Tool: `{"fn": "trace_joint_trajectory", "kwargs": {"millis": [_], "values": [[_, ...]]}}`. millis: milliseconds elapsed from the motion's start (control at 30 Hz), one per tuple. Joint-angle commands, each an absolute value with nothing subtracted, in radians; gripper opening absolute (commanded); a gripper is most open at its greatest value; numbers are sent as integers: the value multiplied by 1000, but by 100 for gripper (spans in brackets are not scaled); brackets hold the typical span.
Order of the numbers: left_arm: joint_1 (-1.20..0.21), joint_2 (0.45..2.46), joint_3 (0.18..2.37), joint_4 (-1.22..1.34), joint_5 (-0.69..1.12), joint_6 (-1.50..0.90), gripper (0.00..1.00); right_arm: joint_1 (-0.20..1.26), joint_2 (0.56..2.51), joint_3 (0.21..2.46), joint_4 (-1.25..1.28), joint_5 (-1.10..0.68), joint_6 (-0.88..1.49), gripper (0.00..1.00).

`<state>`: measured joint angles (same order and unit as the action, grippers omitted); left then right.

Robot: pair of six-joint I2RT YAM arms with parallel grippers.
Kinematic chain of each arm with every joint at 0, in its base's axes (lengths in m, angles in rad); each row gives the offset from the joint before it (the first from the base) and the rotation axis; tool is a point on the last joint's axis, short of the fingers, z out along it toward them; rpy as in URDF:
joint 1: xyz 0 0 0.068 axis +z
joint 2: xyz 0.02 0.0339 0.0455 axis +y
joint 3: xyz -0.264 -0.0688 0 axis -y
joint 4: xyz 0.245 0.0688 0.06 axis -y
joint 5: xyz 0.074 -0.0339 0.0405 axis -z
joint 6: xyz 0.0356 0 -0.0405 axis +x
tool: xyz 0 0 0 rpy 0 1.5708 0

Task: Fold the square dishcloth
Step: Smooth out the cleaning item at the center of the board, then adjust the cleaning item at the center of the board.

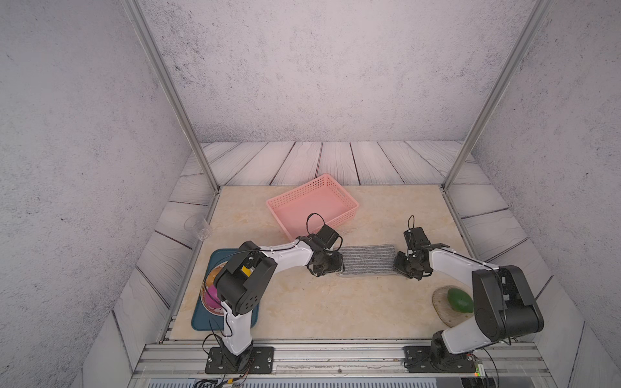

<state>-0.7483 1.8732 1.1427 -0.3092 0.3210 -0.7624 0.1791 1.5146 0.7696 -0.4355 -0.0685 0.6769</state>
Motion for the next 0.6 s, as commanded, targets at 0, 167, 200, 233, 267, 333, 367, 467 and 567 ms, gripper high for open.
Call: {"fn": "trace_joint_trajectory", "kwargs": {"millis": [0,167,200,233,267,333,367,467,567], "values": [[-749,1806,1128,-361,295,-756,68,176,1463,808,-499,4,665,27],[-749,1725,1136,-401,233,-746,72,176,1425,865,-561,76,648,31],[-749,1712,1140,-407,222,-740,72,176,1421,880,-571,82,644,31],[-749,1702,1146,-413,209,-735,72,175,1418,894,-578,84,640,31],[-749,1694,1154,-418,197,-727,72,175,1416,907,-583,85,634,31],[-749,1692,1174,-421,178,-709,68,176,1416,930,-579,72,621,31],[-749,1696,1187,-416,176,-699,66,175,1418,940,-569,53,612,30],[-750,1722,1221,-373,203,-671,61,175,1441,968,-539,-5,594,29],[-750,1768,1260,-337,235,-638,55,174,1482,997,-499,-75,590,26]]}}
